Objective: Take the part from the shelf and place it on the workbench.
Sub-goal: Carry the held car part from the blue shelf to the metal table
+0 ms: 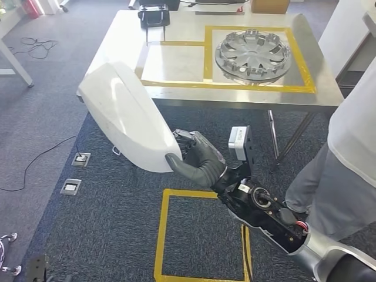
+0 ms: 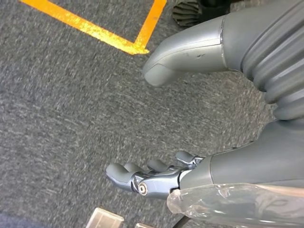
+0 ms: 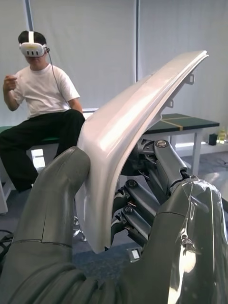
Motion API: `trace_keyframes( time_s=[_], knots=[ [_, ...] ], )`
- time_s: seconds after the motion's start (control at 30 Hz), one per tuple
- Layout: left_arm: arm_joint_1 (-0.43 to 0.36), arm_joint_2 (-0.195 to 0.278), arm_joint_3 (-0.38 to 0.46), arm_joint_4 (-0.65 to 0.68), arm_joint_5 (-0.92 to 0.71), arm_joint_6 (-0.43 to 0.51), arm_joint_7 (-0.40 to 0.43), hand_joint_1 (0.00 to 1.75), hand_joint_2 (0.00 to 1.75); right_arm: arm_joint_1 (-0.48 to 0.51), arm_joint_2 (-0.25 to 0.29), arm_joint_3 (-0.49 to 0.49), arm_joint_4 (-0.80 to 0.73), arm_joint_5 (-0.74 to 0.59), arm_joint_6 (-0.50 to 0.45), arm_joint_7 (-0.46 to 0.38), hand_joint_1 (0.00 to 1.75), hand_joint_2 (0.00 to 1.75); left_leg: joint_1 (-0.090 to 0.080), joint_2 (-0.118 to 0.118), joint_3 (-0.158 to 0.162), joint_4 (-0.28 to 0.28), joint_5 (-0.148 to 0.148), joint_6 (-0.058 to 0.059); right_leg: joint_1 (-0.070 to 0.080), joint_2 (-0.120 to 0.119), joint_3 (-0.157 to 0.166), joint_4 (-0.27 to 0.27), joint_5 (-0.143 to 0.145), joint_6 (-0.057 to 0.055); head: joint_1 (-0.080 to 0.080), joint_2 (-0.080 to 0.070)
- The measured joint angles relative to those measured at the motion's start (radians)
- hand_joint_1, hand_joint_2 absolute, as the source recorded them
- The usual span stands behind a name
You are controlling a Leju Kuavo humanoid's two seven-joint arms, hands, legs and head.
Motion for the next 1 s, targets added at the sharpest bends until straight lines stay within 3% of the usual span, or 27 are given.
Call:
trace_keyframes(
  time_s=[0.07, 0.1, 0.23, 0.3, 0.37, 0.4, 0.43, 0.47, 0.53, 0.6, 0.73, 0.8, 0.87, 0.9, 0.93, 0.97, 1.0],
  knots=[
    [-0.002, 0.001, 0.0, 0.0, 0.0, -0.001, 0.0, 0.0, 1.75, 0.0, 0.0, -0.001, 0.0, 0.001, 0.0, -0.001, 1.75, 1.75, -0.007, -0.005, 0.068, -0.134, 0.046, 0.013, 0.006, 0.005, -0.003, 0.003, -0.002, 0.002, 0.0, 0.0],
    [-0.003, 0.002, 0.0, 0.0, 0.0, -0.002, 0.0, 0.0, 1.75, 0.001, 0.0, -0.001, -0.001, 0.001, 0.0, -0.001, 1.75, 1.75, -0.01, -0.007, 0.085, -0.17, 0.053, 0.016, 0.007, 0.007, -0.005, 0.005, -0.003, 0.004, 0.001, 0.0],
    [-0.004, 0.001, 0.0, 0.0, 0.0, -0.004, 0.0, 0.0, 1.75, 0.01, -0.001, -0.006, -0.008, 0.007, 0.0, -0.003, 1.75, 1.75, -0.008, -0.001, 0.095, -0.195, 0.056, 0.024, 0.004, 0.006, -0.016, 0.022, -0.02, 0.021, 0.003, 0.0],
    [-0.004, -0.001, 0.0, 0.0, -0.002, -0.005, 0.0, 0.0, 1.75, 0.013, -0.001, -0.011, -0.011, 0.011, 0.001, -0.003, 1.75, 1.75, -0.004, 0.004, 0.1, -0.201, 0.058, 0.03, 0.0, 0.001, -0.054, 0.108, -0.072, 0.034, 0.01, 0.0],
    [-0.004, -0.002, 0.0, 0.0, -0.004, -0.006, 0.0, 0.0, 1.75, 0.019, -0.001, -0.012, -0.013, 0.013, 0.002, -0.003, 1.75, 1.75, -0.004, 0.007, 0.1, -0.201, 0.057, 0.032, -0.009, -0.003, -0.115, 0.246, -0.133, 0.046, 0.016, 0.0],
    [-0.003, -0.002, 0.0, 0.0, -0.004, -0.006, 0.0, 0.0, 1.75, 0.022, -0.001, -0.012, -0.014, 0.014, 0.003, -0.003, 1.75, 1.75, -0.003, 0.009, 0.101, -0.201, 0.057, 0.031, -0.014, -0.005, -0.137, 0.293, -0.145, 0.051, 0.017, 0.0],
    [-0.003, -0.002, 0.0, 0.0, -0.004, -0.006, 0.0, 0.0, 1.75, 0.026, -0.001, -0.012, -0.014, 0.014, 0.003, -0.003, 1.75, 1.75, -0.002, 0.01, 0.102, -0.2, 0.056, 0.03, -0.019, -0.007, -0.142, 0.303, -0.136, 0.056, 0.017, 0.0],
    [-0.003, -0.003, 0.0, 0.0, -0.004, -0.006, 0.0, 0.0, 1.75, 0.028, -0.001, -0.013, -0.015, 0.015, 0.003, -0.003, 1.75, 1.75, 0.0, 0.011, 0.104, -0.2, 0.054, 0.028, -0.024, -0.009, -0.128, 0.271, -0.11, 0.06, 0.017, 0.0],
    [-0.003, -0.003, 0.0, 0.0, -0.005, -0.007, 0.0, 0.0, 1.75, 0.028, -0.002, -0.015, -0.016, 0.017, 0.003, -0.003, 1.75, 1.75, 0.003, 0.012, 0.109, -0.199, 0.051, 0.021, -0.031, -0.02, -0.064, 0.135, -0.04, 0.066, 0.02, 0.0],
    [-0.004, -0.002, 0.0, 0.0, -0.006, -0.007, 0.0, 0.0, 1.75, 0.029, -0.002, -0.017, -0.02, 0.019, 0.003, -0.002, 1.75, 1.75, 0.001, 0.013, 0.109, -0.196, 0.049, 0.009, -0.03, -0.028, -0.015, 0.034, -0.011, 0.061, 0.022, 0.0],
    [-0.004, -0.003, 0.0, 0.0, -0.008, -0.007, 0.0, 0.0, 1.75, 0.035, -0.002, -0.018, -0.027, 0.023, 0.003, 0.0, 1.75, 1.75, 0.003, 0.02, 0.1, -0.186, 0.043, -0.013, -0.024, -0.018, -0.006, 0.01, -0.006, 0.031, 0.011, 0.0],
    [-0.004, -0.004, 0.0, 0.0, -0.01, -0.009, 0.0, 0.0, 1.75, 0.036, -0.003, -0.02, -0.033, 0.025, 0.003, 0.002, 1.75, 1.75, 0.005, 0.015, 0.064, -0.105, -0.005, -0.019, -0.023, -0.013, -0.005, 0.005, -0.001, 0.016, 0.006, 0.0],
    [-0.003, -0.004, -0.001, 0.0, -0.011, -0.01, 0.0, 0.0, 1.75, 0.04, -0.003, -0.02, -0.038, 0.026, 0.003, 0.002, 1.75, 1.75, 0.004, 0.008, -0.005, 0.04, -0.067, -0.018, -0.019, -0.009, -0.006, 0.005, 0.0, 0.007, 0.001, 0.0],
    [-0.002, -0.005, -0.001, 0.0, -0.011, -0.011, 0.001, 0.0, 1.75, 0.044, -0.003, -0.021, -0.039, 0.026, 0.003, 0.003, 1.75, 1.75, 0.003, 0.005, -0.033, 0.095, -0.082, -0.017, -0.016, -0.006, -0.006, 0.005, 0.0, 0.006, 0.0, 0.0],
    [-0.001, -0.005, -0.001, 0.0, -0.011, -0.012, 0.001, 0.0, 1.75, 0.047, -0.003, -0.021, -0.039, 0.026, 0.003, 0.004, 1.75, 1.75, 0.003, 0.004, -0.045, 0.114, -0.077, -0.014, -0.014, -0.002, -0.006, 0.005, -0.001, 0.005, -0.001, 0.0],
    [-0.001, -0.006, -0.001, 0.0, -0.012, -0.013, 0.001, 0.0, 1.75, 0.05, -0.003, -0.022, -0.039, 0.026, 0.003, 0.005, 1.75, 1.75, 0.002, 0.003, -0.037, 0.091, -0.055, -0.01, -0.011, 0.002, -0.005, 0.005, -0.001, 0.004, -0.001, 0.0],
    [-0.001, -0.006, -0.002, 0.0, -0.012, -0.013, 0.001, 0.0, 1.75, 0.052, -0.003, -0.023, -0.04, 0.026, 0.003, 0.006, 1.75, 1.75, 0.001, 0.001, -0.01, 0.031, -0.02, -0.004, -0.01, 0.006, -0.004, 0.005, -0.001, 0.004, -0.001, 0.0]
  ],
)
